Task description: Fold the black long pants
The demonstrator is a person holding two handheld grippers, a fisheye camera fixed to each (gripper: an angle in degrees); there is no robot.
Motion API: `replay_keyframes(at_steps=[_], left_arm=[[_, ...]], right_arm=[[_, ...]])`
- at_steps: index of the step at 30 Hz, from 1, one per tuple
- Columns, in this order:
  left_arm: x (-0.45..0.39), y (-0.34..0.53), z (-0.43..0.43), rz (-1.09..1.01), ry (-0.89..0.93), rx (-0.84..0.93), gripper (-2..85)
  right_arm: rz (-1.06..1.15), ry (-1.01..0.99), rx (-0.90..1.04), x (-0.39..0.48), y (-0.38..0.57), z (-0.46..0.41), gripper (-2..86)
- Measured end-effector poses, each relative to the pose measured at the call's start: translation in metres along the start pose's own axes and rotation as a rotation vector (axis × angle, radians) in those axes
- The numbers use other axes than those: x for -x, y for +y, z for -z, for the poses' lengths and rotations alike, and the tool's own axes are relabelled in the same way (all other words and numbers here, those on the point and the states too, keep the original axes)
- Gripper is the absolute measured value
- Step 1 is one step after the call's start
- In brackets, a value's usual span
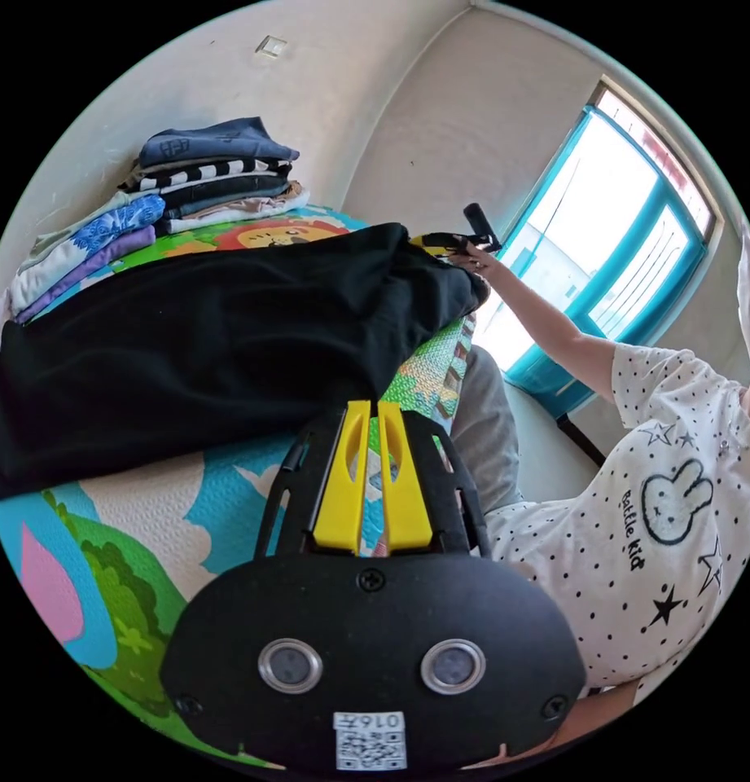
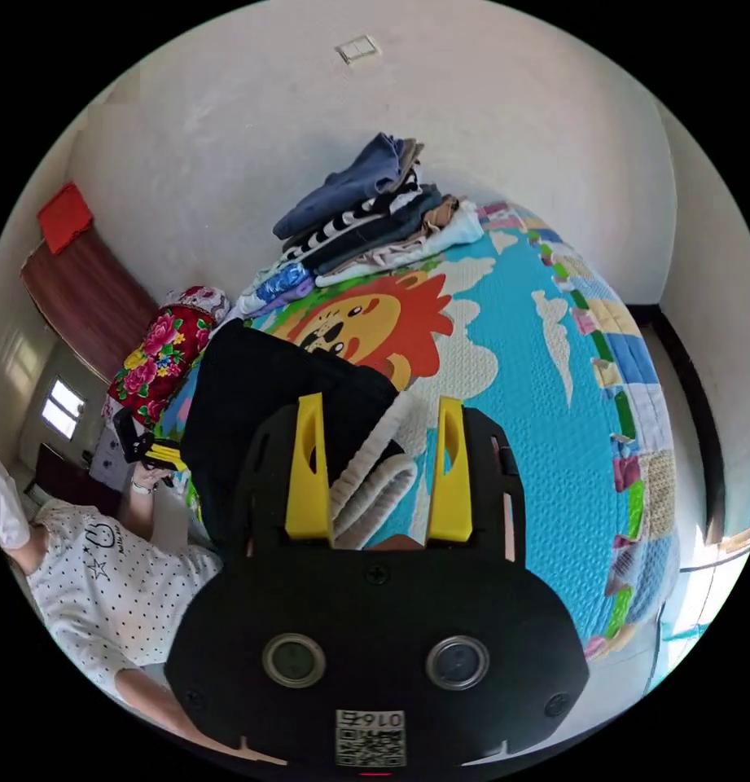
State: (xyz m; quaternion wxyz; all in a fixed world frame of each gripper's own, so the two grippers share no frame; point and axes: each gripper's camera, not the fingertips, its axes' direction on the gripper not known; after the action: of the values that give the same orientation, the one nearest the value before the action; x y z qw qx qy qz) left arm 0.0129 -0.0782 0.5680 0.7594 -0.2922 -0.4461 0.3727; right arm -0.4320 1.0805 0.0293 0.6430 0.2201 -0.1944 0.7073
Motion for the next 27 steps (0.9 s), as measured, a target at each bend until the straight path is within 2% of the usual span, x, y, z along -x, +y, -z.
replay_keyframes(at_steps=[3, 6, 10, 15, 21, 24, 27], left_arm=[[0.002, 0.003, -0.002, 0.018, 0.018, -0.012, -0.8], [0.002, 0.005, -0.002, 0.016, 0.018, -0.017, -0.8], [-0.007, 0.004, 0.003, -0.024, -0.016, -0.014, -0.8], [-0.016, 0.005, 0.013, -0.062, -0.042, -0.035, -0.9], [-0.013, 0.014, 0.010, -0.048, -0.012, -0.042, -0.9], [-0.011, 0.019, 0.006, -0.037, -0.007, -0.030, -0.9], [-0.011, 0.024, 0.005, -0.045, -0.008, -0.028, -0.9]], right_arm=[[0.003, -0.138, -0.050, -0.019, 0.000, -0.011, 12.5], [0.118, -0.051, -0.097, -0.001, 0.007, 0.001, 9.9], [0.171, 0.117, -0.024, 0.040, 0.003, 0.031, 7.4], [0.038, 0.102, -0.010, 0.059, 0.004, 0.058, 3.8], [-0.161, 0.168, 0.168, 0.004, 0.024, 0.005, 3.0], [-0.183, 0.138, 0.057, -0.007, 0.036, -0.005, 4.6], [-0.119, 0.206, -0.005, 0.009, 0.038, 0.009, 7.9]])
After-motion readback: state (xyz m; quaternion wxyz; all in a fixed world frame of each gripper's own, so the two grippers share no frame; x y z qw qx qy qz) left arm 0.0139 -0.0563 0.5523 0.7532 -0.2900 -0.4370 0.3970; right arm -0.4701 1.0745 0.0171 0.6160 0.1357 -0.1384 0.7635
